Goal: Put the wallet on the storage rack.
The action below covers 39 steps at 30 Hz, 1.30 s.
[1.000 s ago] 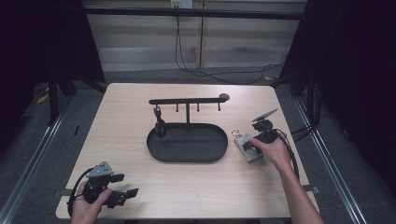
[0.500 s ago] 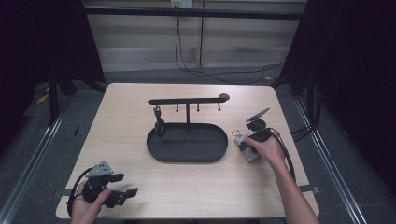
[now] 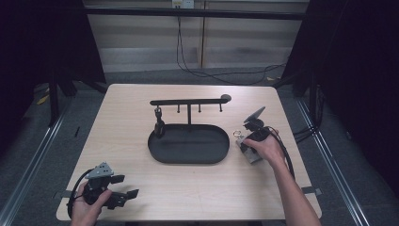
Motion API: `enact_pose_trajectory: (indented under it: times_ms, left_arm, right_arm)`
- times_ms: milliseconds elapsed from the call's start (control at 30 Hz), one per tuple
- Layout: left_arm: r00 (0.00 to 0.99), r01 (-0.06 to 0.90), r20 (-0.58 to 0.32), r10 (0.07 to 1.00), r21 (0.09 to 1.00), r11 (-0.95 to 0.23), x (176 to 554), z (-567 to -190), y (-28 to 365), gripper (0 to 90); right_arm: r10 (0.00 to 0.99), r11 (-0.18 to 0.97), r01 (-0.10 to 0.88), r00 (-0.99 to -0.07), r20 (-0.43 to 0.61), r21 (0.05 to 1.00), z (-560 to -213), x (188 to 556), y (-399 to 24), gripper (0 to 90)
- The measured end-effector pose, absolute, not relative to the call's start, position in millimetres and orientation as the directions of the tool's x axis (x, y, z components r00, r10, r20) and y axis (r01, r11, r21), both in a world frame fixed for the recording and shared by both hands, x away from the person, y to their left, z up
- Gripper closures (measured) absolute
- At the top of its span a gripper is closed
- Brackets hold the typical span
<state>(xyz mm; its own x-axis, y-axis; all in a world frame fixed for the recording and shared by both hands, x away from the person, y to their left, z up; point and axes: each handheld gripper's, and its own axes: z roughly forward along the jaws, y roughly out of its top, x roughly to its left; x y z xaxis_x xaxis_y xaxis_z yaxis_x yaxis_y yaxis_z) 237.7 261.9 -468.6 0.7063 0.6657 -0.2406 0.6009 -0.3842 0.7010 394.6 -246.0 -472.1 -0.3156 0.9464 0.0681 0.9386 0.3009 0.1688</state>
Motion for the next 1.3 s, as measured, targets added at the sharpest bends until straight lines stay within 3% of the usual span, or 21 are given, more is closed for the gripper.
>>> enact_pose_trajectory:
  times_ms: [333, 700, 1300]
  left_arm:
    - [0.705, 0.605, -0.248, 0.665, 0.7, -0.381, 238.6, -468.7, 262.9, 16.5]
    - [0.713, 0.598, -0.25, 0.655, 0.705, -0.381, 236.2, -467.2, 259.8, 16.5]
    - [0.713, 0.601, -0.257, 0.652, 0.702, -0.382, 238.1, -468.3, 261.5, 16.5]
  right_arm:
    - [0.946, 0.31, 0.942, -0.32, 0.061, 0.129, -467.0, 399.0, -242.7, 34.2]
    - [0.949, 0.275, 0.951, -0.292, 0.117, 0.142, -454.6, 394.4, -253.0, 34.3]
    - [0.949, 0.276, 0.946, -0.296, 0.105, 0.169, -423.3, 394.3, -256.7, 34.4]
